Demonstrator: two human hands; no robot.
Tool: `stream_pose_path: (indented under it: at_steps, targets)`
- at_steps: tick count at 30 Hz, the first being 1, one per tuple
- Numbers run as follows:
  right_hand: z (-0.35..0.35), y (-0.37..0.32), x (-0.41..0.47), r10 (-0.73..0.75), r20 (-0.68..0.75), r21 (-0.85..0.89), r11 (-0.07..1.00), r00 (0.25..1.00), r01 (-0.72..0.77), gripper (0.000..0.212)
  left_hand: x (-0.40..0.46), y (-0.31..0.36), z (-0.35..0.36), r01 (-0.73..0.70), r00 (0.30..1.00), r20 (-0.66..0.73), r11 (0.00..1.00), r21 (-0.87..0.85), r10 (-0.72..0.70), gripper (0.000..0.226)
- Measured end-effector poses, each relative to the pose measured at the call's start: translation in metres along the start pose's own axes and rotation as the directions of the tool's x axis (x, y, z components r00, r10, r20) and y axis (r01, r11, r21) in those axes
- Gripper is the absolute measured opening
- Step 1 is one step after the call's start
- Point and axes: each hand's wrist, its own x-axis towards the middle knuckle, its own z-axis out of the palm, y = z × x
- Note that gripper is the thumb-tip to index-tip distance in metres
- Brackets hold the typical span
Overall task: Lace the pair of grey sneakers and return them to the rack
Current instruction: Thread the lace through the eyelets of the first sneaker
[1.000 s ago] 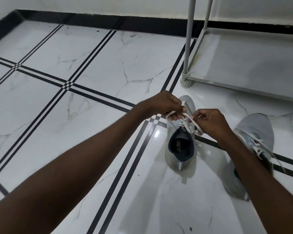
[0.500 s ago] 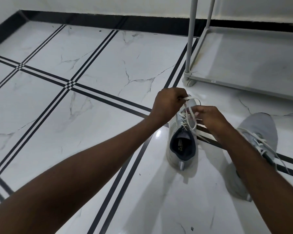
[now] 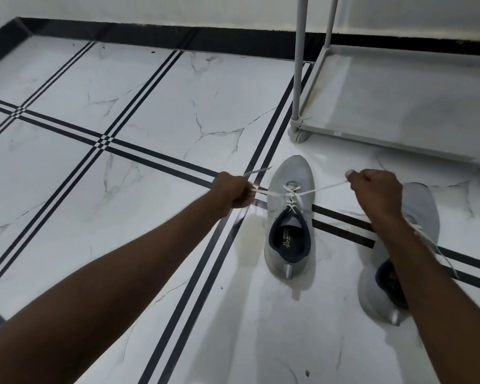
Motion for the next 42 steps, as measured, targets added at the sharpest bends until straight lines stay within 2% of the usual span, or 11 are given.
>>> stream_pose_path:
  at_steps: [2, 5, 7, 9, 13, 15, 18, 21, 24, 32, 42]
  targets:
    - [0.001, 0.01, -0.006, -0.125, -0.046, -0.351, 0.931, 0.991, 0.101, 0.029, 0.013, -0.019, -0.009, -0.03, 0.999, -0.031, 0.957, 0.29, 0.041, 0.017]
    - [0.016, 0.023, -0.011, -0.308, 0.052, -0.524, 0.801, 0.95, 0.289, 0.019, 0.015, -0.028, -0.004, -0.34, 0.936, 0.221, 0.544, 0.767, 0.274, 0.062]
    - [0.032, 0.029, -0.012, -0.434, 0.201, -0.467, 0.746, 0.878, 0.475, 0.028, 0.009, -0.025, 0.01, -0.519, 0.849, 0.416, 0.364, 0.773, 0.328, 0.071]
    - [0.046, 0.03, -0.02, -0.471, 0.324, -0.324, 0.759, 0.82, 0.564, 0.028, 0.005, -0.024, 0.025, -0.599, 0.791, 0.481, 0.313, 0.737, 0.379, 0.05]
    - [0.052, 0.019, -0.033, -0.361, 0.322, -0.173, 0.886, 0.875, 0.429, 0.003, 0.003, -0.023, 0.035, -0.657, 0.722, 0.478, 0.279, 0.7, 0.501, 0.018]
    - [0.047, 0.016, -0.028, -0.287, 0.325, -0.104, 0.936, 0.901, 0.336, 0.005, 0.003, -0.019, 0.031, -0.692, 0.689, 0.492, 0.281, 0.665, 0.533, 0.012]
    - [0.041, 0.01, -0.024, -0.24, 0.402, 0.012, 0.966, 0.884, 0.257, 0.013, 0.003, -0.017, 0.027, -0.691, 0.713, 0.5, 0.374, 0.619, 0.491, 0.01]
    - [0.038, 0.01, -0.022, -0.318, 0.449, -0.177, 0.884, 0.835, 0.432, 0.025, -0.001, -0.014, 0.024, -0.698, 0.681, 0.504, 0.261, 0.667, 0.532, 0.008]
    - [0.028, 0.015, -0.017, -0.276, 0.488, -0.268, 0.855, 0.828, 0.443, 0.026, 0.001, -0.02, 0.014, -0.657, 0.675, 0.494, 0.141, 0.74, 0.548, 0.008]
    - [0.026, 0.045, -0.009, -0.145, 0.406, -0.412, 0.852, 0.902, 0.322, 0.033, 0.011, -0.045, -0.017, -0.62, 0.749, 0.427, 0.311, 0.721, 0.506, 0.004]
    - [0.027, 0.055, -0.019, -0.133, 0.387, -0.48, 0.815, 0.912, 0.323, 0.014, 0.021, -0.057, -0.021, -0.583, 0.787, 0.429, 0.306, 0.753, 0.443, 0.015]
